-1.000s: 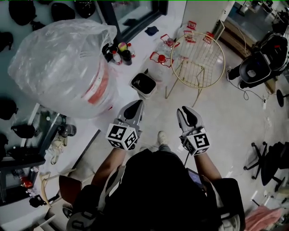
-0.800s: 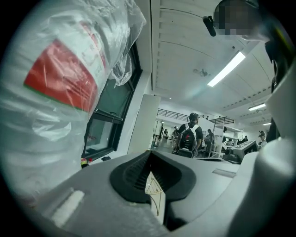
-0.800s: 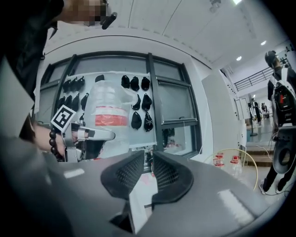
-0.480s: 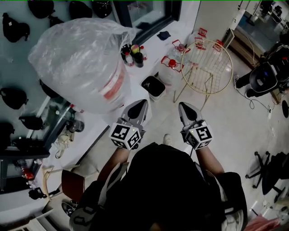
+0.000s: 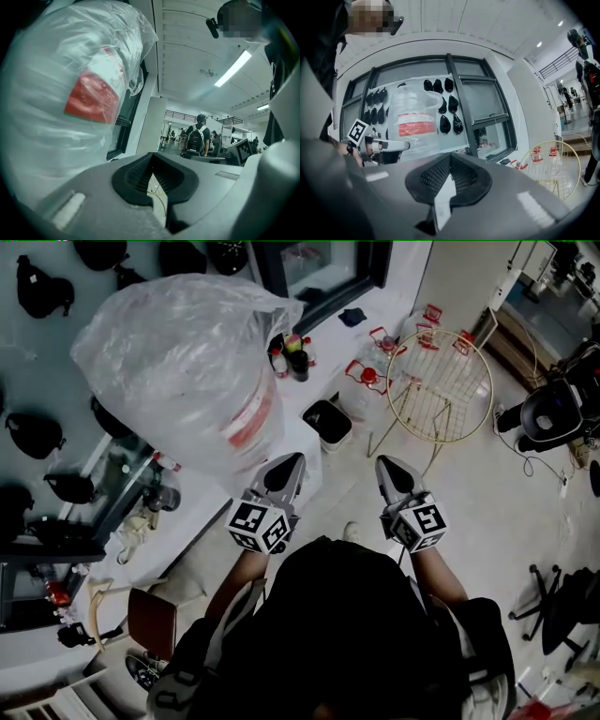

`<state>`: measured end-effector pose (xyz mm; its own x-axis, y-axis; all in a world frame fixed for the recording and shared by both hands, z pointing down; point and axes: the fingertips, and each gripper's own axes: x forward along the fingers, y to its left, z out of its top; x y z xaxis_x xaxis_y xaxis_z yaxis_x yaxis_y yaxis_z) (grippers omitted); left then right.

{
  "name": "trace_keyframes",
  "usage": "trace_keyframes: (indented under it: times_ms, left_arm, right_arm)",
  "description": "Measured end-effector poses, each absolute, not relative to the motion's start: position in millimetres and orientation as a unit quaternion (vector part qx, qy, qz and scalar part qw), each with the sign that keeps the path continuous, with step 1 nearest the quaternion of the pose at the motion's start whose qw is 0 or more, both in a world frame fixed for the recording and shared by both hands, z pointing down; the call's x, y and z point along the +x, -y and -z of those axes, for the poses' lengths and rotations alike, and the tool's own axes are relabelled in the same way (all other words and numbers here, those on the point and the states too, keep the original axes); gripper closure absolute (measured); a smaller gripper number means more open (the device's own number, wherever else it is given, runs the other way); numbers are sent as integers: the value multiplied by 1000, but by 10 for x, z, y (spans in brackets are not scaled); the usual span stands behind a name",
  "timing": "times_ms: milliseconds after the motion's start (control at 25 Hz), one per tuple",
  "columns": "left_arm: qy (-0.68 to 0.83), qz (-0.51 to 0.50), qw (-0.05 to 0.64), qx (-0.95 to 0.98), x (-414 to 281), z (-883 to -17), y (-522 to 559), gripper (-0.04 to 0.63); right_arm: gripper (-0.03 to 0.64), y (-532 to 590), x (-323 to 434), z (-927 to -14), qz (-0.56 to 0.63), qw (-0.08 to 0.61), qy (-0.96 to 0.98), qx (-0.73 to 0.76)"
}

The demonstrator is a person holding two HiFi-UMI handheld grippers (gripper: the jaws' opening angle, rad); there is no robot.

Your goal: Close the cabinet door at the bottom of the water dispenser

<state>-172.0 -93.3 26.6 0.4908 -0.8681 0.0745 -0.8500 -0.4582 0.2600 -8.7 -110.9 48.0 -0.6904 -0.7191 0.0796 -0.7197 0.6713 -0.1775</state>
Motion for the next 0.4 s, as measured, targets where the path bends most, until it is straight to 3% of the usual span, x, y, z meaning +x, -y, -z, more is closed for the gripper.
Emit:
trace_keyframes:
  times_ms: [400]
  left_arm:
    - [497,27,130,858,-1799,-296,889,589]
  right_arm:
    - [612,1225,-35,-434,-90,4,913,399]
